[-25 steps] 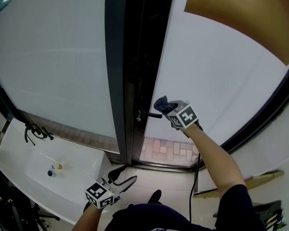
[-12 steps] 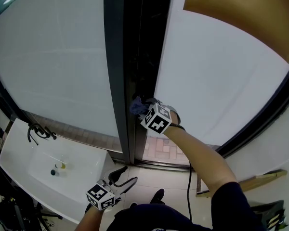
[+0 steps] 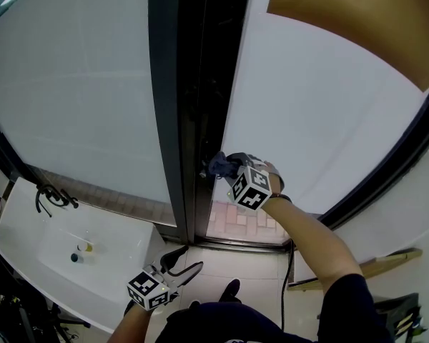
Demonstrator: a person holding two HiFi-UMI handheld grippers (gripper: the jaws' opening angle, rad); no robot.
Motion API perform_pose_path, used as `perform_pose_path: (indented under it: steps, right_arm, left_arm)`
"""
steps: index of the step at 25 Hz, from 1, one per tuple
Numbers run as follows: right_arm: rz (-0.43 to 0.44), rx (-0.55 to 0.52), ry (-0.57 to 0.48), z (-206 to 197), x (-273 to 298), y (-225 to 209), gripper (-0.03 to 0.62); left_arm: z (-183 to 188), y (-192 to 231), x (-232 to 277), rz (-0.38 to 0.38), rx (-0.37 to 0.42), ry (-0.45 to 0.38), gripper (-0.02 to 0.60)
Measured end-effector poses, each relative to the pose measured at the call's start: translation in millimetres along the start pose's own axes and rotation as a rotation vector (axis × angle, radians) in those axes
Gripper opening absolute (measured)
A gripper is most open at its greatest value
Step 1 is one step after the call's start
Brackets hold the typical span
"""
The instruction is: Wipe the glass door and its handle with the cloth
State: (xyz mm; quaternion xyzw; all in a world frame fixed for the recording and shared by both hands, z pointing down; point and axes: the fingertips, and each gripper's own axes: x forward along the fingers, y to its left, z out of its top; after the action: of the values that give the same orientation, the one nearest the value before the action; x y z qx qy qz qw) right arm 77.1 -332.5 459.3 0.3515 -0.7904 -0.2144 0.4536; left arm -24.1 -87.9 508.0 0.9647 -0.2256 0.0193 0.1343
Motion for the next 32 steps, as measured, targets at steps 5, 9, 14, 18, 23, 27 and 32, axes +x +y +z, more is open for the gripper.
perform_pose_path:
  steps: [5, 9, 14, 18, 23, 27, 32]
  right_arm:
    - [-0.035, 0.004, 0.062, -29, -12, -8, 0.124]
    - [-0.092, -0.055, 0.096, -39, -22, -11, 0.124]
    - [-0.171, -0.291, 0.022, -1, -20, 3, 0.124]
    - [-0.172, -0.389, -0.035, 48, -2, 20, 0.126]
    - [-0.155, -0.478, 0.012, 60, 34, 34, 0.126]
    - [-0.198, -0.568, 0.044, 48, 39, 34, 0.124]
    - [-0.187, -0.536, 0.038, 29, 24, 35, 0.124]
  left_arm:
    - [2, -3, 5, -0.015, 0.011, 0.000, 0.242]
    - [0, -4, 1, -0.015, 0.011, 0.003, 0.242]
    - [-2, -1, -3, -0.002, 0.007, 0.007, 0.242]
    - [0, -3, -5, 0.000, 0.009, 0.003, 0.242]
    - [-2, -7, -3, 0.005, 0.003, 0.007, 0.242]
    - [-1, -4, -9, 0.024, -0.002, 0.011, 0.242]
    - [-2, -1, -10, 0.022, -0.006, 0.010, 0.242]
